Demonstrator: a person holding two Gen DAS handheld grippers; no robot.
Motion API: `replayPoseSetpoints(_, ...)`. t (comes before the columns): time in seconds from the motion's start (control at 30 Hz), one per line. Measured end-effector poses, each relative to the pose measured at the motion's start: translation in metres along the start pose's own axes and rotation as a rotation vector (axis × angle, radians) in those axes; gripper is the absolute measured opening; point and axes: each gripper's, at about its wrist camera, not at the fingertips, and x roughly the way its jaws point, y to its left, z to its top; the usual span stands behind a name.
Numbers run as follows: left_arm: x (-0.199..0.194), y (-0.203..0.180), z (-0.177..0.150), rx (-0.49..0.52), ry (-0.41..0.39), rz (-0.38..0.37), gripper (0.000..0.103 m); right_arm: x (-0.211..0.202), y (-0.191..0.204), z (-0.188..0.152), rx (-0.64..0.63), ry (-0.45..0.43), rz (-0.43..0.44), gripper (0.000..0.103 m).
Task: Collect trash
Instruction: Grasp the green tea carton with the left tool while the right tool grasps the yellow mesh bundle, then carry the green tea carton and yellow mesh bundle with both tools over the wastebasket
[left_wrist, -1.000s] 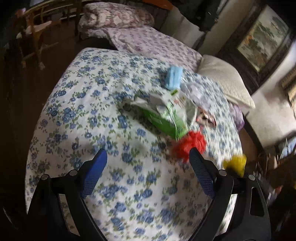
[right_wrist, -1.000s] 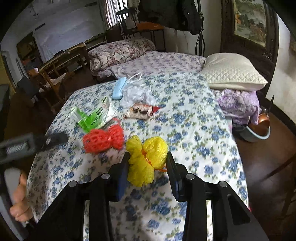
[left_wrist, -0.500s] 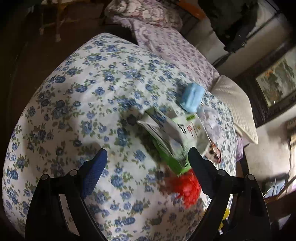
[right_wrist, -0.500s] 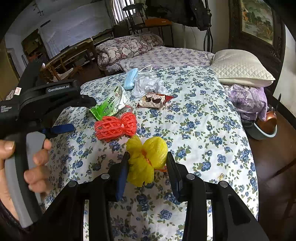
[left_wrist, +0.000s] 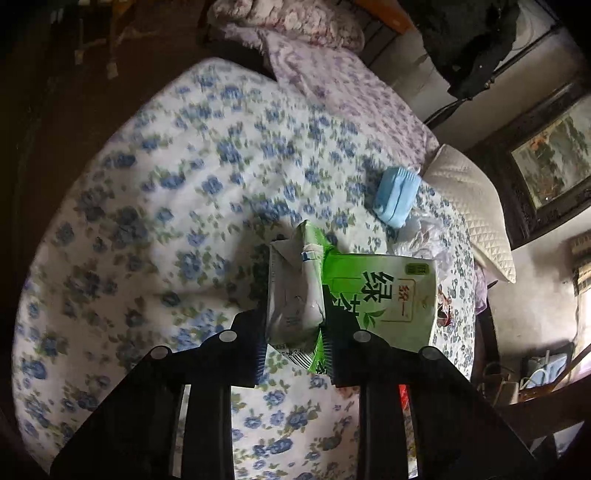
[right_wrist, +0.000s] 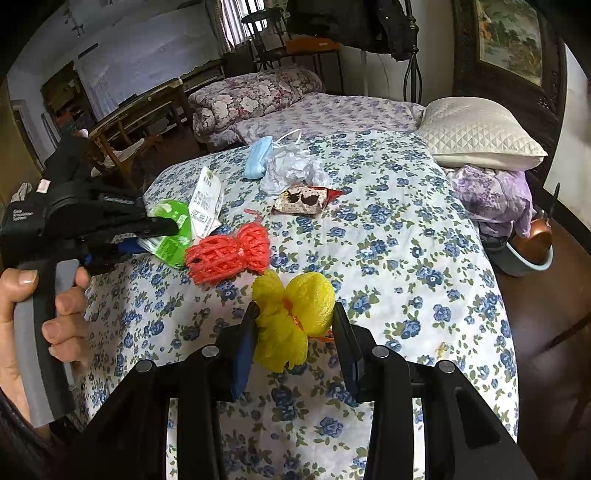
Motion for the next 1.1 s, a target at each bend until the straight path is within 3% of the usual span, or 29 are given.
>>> replayPoseSetpoints(0.3,-0.049,0.002,-0.009,0.056,-0.091,-0.041,0.026,-0.011,-0.010,-0.003,0.037,-0.027,0.011,0.039)
replayPoseSetpoints(0.63,-0.079,-0.036,-0.043,0.221,-0.158,-0.047,0.026,-0.056,-0.029,-0.011,0.040,-0.098,0.033,0.039)
replayPoseSetpoints(0.9,-0.093,-0.084,-0.084,0.372,-0.157,-0.093,0.026,-0.104,-0.086,-0.033,0.069,-0.164,-0.033,0.039)
replayPoseSetpoints(1.1,-0.080,-0.137,-0.130,0.542,-0.080,-0.131,0.026,-0.132,-0.151,-0.067,0.183,-0.183,-0.073,0.040)
